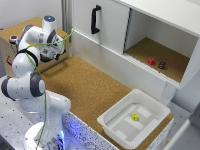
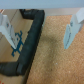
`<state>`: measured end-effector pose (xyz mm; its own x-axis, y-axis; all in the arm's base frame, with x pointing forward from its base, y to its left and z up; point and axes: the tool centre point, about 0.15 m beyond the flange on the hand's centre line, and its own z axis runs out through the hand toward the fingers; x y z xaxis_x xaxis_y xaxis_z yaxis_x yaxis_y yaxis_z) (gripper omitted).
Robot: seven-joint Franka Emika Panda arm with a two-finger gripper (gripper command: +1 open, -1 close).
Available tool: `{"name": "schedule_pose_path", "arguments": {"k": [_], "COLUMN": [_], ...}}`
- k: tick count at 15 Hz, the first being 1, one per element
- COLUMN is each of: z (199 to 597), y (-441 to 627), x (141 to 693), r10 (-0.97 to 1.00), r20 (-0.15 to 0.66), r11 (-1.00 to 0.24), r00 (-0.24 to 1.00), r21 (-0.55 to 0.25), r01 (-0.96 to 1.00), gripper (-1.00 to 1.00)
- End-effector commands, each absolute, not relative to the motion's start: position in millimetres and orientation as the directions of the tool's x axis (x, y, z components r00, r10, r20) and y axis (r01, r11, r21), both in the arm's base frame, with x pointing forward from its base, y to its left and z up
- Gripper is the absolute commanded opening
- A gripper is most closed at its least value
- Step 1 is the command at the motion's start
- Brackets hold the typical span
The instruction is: Grasp the handle of the drawer, then open it
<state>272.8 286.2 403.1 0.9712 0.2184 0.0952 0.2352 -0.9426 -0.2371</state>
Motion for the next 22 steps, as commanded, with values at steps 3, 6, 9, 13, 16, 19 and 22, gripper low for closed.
{"name": "schedule_pose_path", "arguments": {"k": [3, 6, 9, 13, 16, 19, 22], "z": [396.8, 385.0, 371.5, 357.1, 333.6, 319.9, 318.7], "y": [342.7, 348.8, 336.4, 325.9, 330.8, 337.9, 341.5], "x": [340.6, 332.9, 330.4, 331.3, 333.5, 333.9, 342.3], "r10": [0.177, 0.102, 0.041, 0.02, 0.046, 0.043, 0.061], "r20": [-0.146, -0.146, -0.148, -0.057, -0.03, 0.004, 0.01], "r11": [-0.975, -0.987, -0.985, -0.985, -0.978, -0.963, -0.954], "r00": [0.973, 0.984, 0.988, 0.998, 0.998, 0.999, 0.998], "r21": [-0.157, -0.14, -0.17, -0.171, -0.206, -0.267, -0.294], "r01": [0.154, 0.082, 0.016, 0.01, 0.039, 0.042, 0.062], "gripper": [1.0, 1.0, 1.0, 1.0, 1.0, 1.0, 1.0]}}
